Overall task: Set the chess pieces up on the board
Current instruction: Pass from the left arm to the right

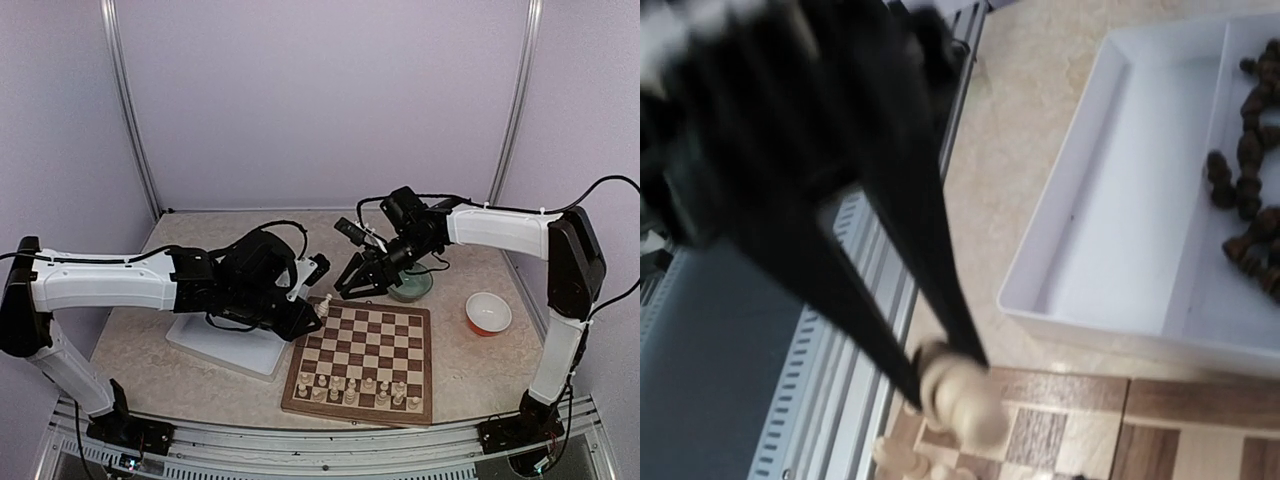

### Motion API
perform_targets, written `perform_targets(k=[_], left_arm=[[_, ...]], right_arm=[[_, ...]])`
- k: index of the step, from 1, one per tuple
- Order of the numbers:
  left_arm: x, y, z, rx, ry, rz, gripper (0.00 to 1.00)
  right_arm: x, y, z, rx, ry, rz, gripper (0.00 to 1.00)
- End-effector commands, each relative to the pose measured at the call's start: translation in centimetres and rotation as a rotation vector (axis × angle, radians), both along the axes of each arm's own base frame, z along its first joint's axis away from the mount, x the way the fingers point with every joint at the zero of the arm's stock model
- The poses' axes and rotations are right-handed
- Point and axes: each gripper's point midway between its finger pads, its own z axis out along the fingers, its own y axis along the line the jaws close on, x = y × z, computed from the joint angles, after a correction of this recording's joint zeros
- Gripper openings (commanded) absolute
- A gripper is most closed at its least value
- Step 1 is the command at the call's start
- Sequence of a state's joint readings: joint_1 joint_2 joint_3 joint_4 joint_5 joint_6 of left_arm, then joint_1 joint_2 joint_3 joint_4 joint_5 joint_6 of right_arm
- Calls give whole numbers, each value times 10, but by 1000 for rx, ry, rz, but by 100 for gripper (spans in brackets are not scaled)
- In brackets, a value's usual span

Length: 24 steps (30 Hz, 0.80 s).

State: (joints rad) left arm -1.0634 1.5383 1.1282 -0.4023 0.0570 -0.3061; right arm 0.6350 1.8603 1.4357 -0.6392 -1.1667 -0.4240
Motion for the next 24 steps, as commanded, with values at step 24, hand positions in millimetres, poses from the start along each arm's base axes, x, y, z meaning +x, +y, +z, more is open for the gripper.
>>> perform_targets(k=[24], left_arm=[[0, -25, 14, -61, -49, -51, 0]], right_arm=[[-15, 13, -2, 21, 67, 72, 18]])
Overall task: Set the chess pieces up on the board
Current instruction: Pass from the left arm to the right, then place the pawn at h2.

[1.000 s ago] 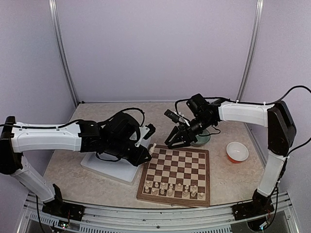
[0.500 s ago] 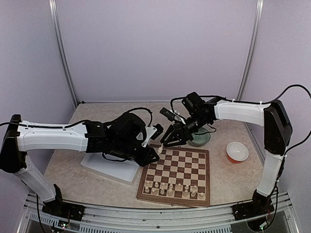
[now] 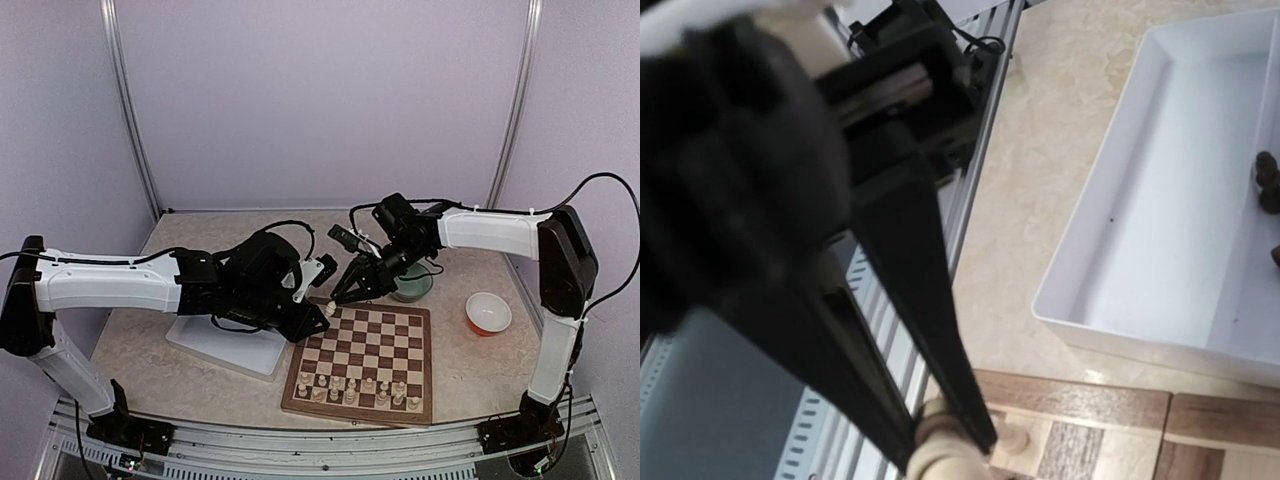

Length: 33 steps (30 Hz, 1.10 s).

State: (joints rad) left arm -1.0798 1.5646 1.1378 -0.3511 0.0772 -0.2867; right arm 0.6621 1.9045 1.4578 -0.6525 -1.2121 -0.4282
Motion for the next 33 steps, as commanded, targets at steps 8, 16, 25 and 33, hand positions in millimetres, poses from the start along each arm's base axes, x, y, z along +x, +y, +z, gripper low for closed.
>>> perform_targets(k=[8, 16, 25, 33], left_arm=[[6, -3, -2, 31, -39, -6, 0], [37, 33, -14, 107, -41, 88, 0], [78, 51, 1, 82, -52, 242, 0], [91, 63, 1, 76, -34, 330, 0]], right_arm=[[4, -4, 15, 7, -72, -11, 1], [39, -68, 9, -148, -382, -221, 0], [-9, -146, -66, -433, -605, -175, 0], [-62, -161, -104, -506, -640, 9, 0]])
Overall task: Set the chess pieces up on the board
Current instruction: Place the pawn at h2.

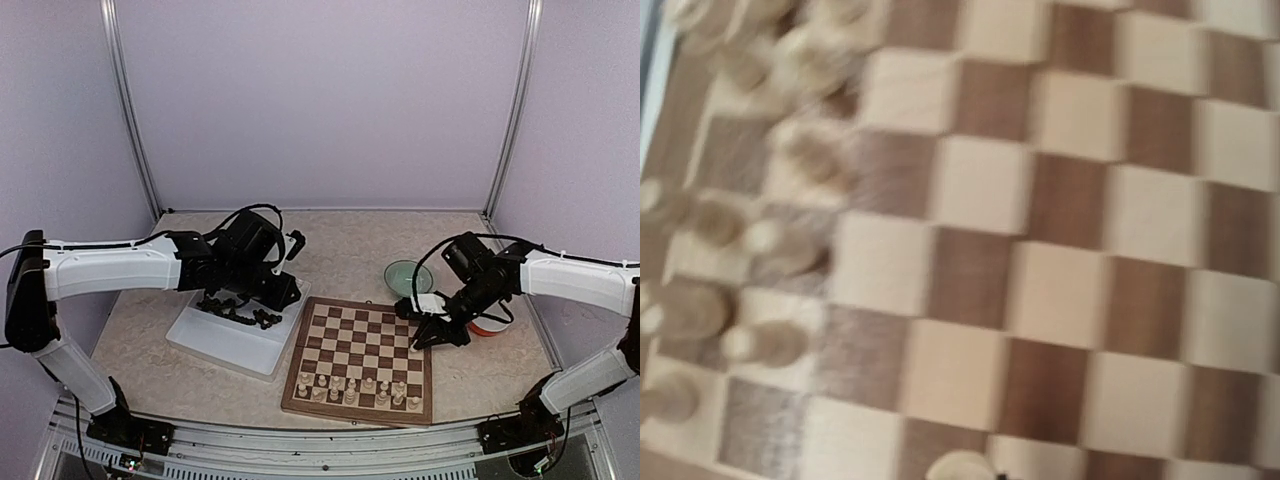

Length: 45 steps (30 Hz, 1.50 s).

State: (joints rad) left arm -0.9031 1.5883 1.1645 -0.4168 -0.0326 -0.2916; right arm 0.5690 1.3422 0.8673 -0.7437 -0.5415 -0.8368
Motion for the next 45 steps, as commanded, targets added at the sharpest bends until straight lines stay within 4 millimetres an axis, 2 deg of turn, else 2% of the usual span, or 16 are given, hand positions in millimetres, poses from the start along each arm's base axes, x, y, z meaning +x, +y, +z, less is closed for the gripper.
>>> perform_targets(k=[1, 4, 9, 20, 30, 32, 35, 39, 43, 45], left_arm=[[14, 10, 11, -20, -7, 85, 0], [16, 16, 13, -23, -6, 106, 0], [16, 15, 16, -36, 0, 108, 0], [16, 14, 10, -22, 12, 103, 0], [13, 16, 5, -19, 27, 104, 0], [13, 16, 4, -18, 30, 103, 0], [13, 14, 4, -20, 33, 97, 0], [10, 8, 5, -30, 48, 69, 0], [1, -6, 6, -65, 84, -20, 0], [-10, -18, 8, -100, 108, -92, 0]], right_arm=[[-31, -4, -20, -91, -29, 132, 0], [-45, -3, -31, -122, -26, 174, 0], [-51, -4, -44, -157, -28, 197, 0], [-70, 3, -50, -180, -25, 263, 2], [-73, -4, -60, -236, -35, 286, 4], [-73, -3, -58, -234, -34, 288, 8], [-73, 1, -49, -214, -36, 287, 21], [-66, 13, -17, -157, -64, 280, 29], [-43, 25, 19, -99, -114, 244, 30], [-19, 34, 36, -59, -172, 187, 30]])
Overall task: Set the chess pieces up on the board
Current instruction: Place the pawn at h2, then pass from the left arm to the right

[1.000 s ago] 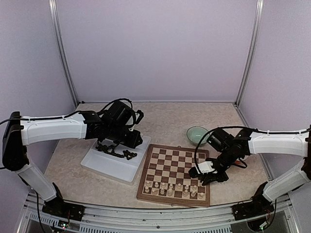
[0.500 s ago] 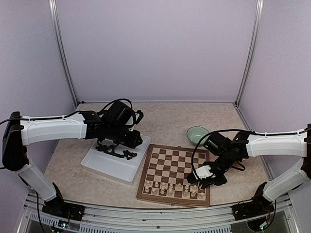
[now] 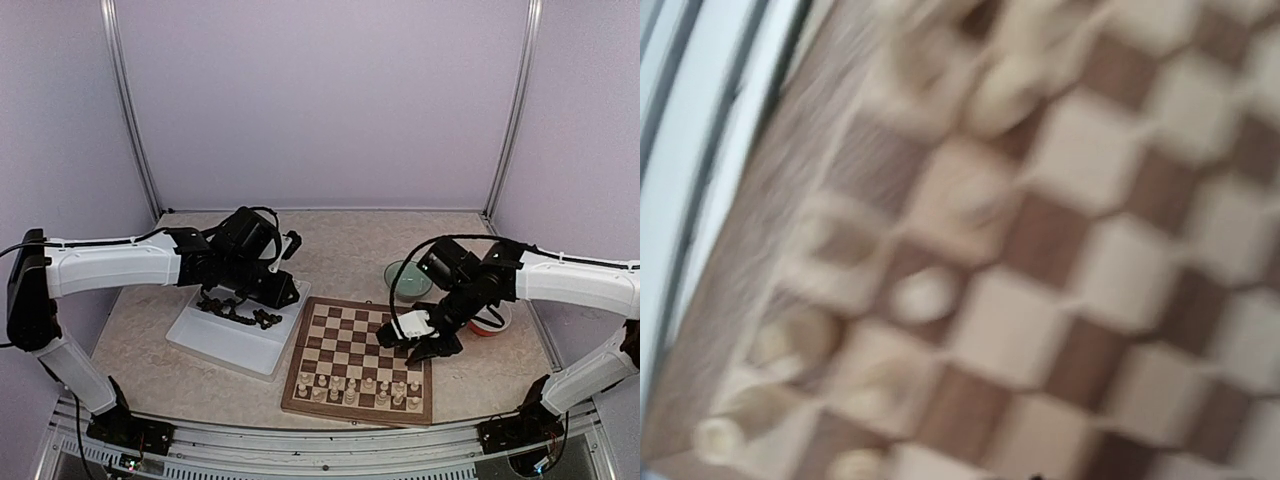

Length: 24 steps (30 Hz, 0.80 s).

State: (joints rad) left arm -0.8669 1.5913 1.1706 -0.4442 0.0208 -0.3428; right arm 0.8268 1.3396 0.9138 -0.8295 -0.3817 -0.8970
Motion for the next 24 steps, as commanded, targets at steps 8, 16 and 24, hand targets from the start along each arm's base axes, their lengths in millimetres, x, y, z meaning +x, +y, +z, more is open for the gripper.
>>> perform_targets(k=[8, 16, 24], left_arm=[[-64, -80, 21, -250, 164, -390, 1], [-92, -104, 22, -335, 284, -514, 2], [-103, -114, 6, -332, 378, -553, 2]], right_arm=[[92, 57, 89, 236, -233, -147, 36], [75, 88, 74, 183, -318, -10, 38], [63, 103, 63, 151, -360, 48, 42]])
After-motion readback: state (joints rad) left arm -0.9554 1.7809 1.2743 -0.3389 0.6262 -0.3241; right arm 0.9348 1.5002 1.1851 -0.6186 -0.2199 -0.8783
